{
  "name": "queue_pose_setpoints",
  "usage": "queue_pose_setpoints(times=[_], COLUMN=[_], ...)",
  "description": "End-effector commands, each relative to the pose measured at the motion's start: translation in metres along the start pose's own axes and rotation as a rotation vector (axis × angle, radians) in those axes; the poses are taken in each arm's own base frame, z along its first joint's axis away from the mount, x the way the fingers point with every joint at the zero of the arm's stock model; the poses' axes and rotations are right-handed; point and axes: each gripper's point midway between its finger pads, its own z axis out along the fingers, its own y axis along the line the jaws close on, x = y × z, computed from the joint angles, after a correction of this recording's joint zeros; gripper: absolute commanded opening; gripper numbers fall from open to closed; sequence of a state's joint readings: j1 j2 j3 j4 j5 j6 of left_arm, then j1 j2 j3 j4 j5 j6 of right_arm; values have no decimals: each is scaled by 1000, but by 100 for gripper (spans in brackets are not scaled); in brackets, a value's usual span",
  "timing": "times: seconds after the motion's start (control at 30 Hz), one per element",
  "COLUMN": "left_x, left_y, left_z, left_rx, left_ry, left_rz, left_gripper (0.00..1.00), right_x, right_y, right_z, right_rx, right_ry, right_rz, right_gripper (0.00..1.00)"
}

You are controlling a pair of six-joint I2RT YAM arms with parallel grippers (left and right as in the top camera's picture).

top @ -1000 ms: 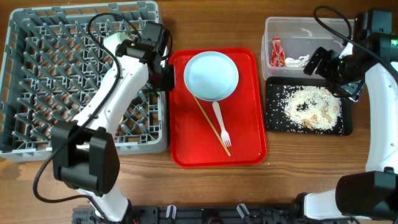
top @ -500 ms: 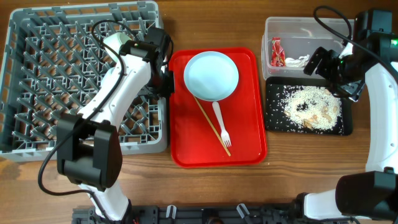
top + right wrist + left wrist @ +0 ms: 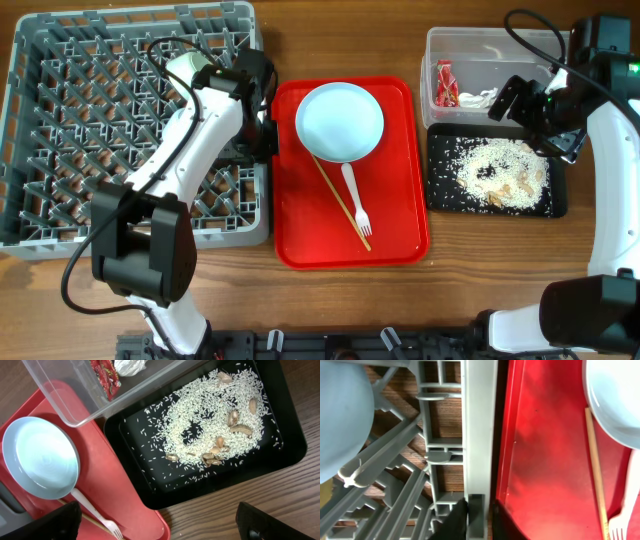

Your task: Sort waste into correct bins and load items into the dishwasher rack

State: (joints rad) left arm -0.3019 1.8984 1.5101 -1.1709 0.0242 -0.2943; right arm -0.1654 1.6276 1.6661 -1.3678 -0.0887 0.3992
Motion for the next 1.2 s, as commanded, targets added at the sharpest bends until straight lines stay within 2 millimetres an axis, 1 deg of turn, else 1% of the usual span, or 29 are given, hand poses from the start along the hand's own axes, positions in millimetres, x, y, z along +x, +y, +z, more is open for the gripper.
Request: queue_pose_setpoints(times=[0.0,0.03,0.23,0.47,0.6,0.77,0.87,1.0,1.07,1.1,1.17], left_x=[3,3,7,19,21,28,28,26,23,18,12], left_y=[-2,-2,0,4,5,8,8,7,6,4,1], left_z=[3,3,3,3,2,2,2,2,2,-6,-25], left_rx=[3,3,-4,-22,-26,-36,-36,-34,-30,-18,-3], left_ry=[15,16,33,79,89,116,116,111,99,70,30], left_rz=[-2,-3,-3,-4,-4,-5,-5,-5,-4,-4,-8], left_gripper=[11,9,8,6,7,12,13,44,50,56,59], right_x=[-2,-2,-2,-3,-3,-3,-2,-2,-2,-3,-2], right_y=[2,2,2,2,2,2,2,2,2,2,2], right_z=[-4,-4,-4,-4,-4,-4,-4,-4,-4,-4,-4], right_rx=[-7,-7,-7,-7,-7,-7,-7,-7,-7,-7,-7], right_ry=[-13,-13,-13,-14,-14,-13,-13,-13,-13,-14,-13], right_rz=[-9,-9,-9,-9,-9,-8,-9,-9,-9,-9,-9], right_gripper=[100,100,100,100,100,100,100,100,100,100,100])
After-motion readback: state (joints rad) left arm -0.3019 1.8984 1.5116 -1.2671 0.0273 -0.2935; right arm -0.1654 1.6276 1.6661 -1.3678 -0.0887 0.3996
